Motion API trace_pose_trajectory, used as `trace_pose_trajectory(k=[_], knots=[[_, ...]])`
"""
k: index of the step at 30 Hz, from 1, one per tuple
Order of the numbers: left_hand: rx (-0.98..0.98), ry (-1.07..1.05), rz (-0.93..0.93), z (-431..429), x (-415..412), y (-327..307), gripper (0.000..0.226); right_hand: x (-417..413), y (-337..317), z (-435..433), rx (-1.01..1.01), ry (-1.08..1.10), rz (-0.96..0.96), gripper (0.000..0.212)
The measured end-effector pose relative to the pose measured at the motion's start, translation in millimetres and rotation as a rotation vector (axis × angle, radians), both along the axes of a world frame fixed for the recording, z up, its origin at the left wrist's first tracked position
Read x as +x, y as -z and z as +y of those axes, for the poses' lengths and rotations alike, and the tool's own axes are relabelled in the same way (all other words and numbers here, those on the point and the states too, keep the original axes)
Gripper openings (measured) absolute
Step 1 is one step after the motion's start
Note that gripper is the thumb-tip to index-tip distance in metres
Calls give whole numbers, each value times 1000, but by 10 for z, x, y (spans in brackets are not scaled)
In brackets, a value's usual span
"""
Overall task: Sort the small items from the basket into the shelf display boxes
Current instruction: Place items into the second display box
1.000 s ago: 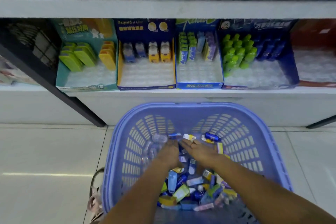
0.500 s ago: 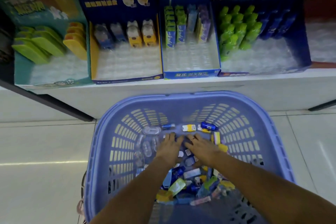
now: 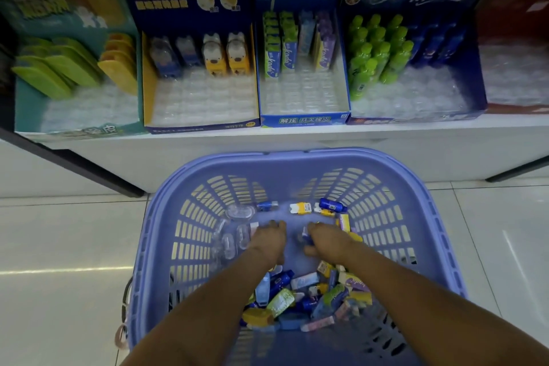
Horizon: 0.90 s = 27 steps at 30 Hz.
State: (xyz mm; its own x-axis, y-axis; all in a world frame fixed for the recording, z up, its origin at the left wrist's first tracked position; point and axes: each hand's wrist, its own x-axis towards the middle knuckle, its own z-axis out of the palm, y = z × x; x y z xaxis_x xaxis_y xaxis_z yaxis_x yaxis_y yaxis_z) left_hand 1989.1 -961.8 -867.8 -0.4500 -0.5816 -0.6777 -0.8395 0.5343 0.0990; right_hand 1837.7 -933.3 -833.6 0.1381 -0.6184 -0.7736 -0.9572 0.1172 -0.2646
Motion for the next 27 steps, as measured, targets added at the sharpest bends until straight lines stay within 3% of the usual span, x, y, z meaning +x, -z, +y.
trace_pose_trajectory(k=[3, 6, 8, 9, 13, 16, 19, 23, 25, 27], knots=[[28, -62, 63, 2, 30, -27, 48, -126, -170, -77, -29, 308, -155, 21], [72, -72, 25, -31, 8, -98, 42, -227, -390, -100, -27, 533, -309, 29], [136, -179, 76, -40, -8, -167, 21, -264, -522, -104, -4, 673, -423, 30], [179, -312, 179, -38, -7, -181, 15, -280, -587, -94, 0, 740, -473, 28], [403, -1130, 765, -65, -13, -417, 34, -316, -831, -2, -89, 904, -642, 20], [910, -1650, 1218, -92, -157, -761, 19, -249, -1067, 26, -166, 935, -717, 22], [1154, -1704, 1578, -90, -279, -1108, 24, -135, -1362, -5, -169, 939, -836, 24], [1173, -1737, 1817, -34, -295, -1570, 18, -7, -1787, -12, -233, 939, -998, 23], [1251, -1714, 1926, -15, -240, -1762, 22, 51, -1943, 1, -332, 898, -926, 27], [1317, -1635, 1970, 5, -173, -1933, 23, 94, -2020, -22, -464, 808, -728, 37]])
